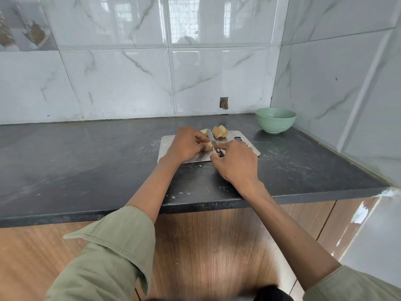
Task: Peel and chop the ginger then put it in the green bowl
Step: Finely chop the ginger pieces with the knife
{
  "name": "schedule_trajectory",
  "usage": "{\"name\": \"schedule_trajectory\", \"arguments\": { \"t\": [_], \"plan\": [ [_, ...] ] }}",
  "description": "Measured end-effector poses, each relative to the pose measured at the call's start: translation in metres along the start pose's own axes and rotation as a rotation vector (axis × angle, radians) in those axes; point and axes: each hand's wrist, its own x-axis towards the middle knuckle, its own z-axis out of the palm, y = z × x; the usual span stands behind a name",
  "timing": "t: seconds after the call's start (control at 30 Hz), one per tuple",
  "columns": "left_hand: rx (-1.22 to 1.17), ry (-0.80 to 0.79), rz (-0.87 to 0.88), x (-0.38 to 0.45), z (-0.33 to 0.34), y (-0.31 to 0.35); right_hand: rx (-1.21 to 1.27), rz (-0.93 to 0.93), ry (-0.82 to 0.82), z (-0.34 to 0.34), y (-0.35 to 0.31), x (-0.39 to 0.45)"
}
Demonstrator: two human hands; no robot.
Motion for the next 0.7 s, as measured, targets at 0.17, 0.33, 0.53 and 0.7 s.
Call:
{"name": "schedule_trajectory", "arguments": {
  "t": [0.17,0.33,0.53,0.7],
  "plan": [
    [-0.126,0.006,-0.052,0.0,0.003,-0.003,-0.026,-0.014,0.001,0.005,0.001,0.002],
    [-0.12,0.017,-0.047,-0.001,0.002,-0.002,-0.018,-0.033,0.007,0.005,0.003,0.002],
    [-0.113,0.021,-0.047,-0.002,0.003,-0.002,-0.082,-0.066,-0.05,0.007,0.001,0.006],
    [-0.116,0.012,-0.033,-0.003,0.002,-0.002,-0.066,-0.076,-0.121,0.006,0.002,0.015]
  ]
}}
